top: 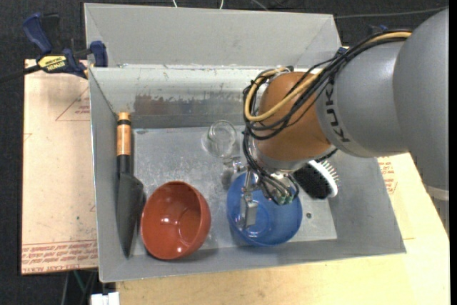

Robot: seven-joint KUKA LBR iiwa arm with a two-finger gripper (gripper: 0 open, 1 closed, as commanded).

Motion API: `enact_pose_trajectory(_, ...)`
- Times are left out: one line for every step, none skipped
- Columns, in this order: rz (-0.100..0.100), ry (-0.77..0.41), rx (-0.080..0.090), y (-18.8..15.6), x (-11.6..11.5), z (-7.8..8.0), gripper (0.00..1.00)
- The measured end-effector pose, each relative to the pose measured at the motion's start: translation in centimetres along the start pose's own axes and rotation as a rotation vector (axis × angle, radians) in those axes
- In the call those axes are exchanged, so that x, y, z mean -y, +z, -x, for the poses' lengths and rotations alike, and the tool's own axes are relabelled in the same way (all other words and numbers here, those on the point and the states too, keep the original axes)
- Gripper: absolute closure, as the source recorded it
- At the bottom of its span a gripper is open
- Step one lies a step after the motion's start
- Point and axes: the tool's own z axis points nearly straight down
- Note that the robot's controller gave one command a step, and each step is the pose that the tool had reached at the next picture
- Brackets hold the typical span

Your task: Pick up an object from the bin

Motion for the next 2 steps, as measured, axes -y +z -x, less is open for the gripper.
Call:
enact_pose_trajectory(-0.002, -0.017, 0.017, -0.62, -0.16, -2.7, 0.0)
enact_pose_trajectory(-0.002, -0.017, 0.017, -0.63, -0.14, -2.65, 0.0)
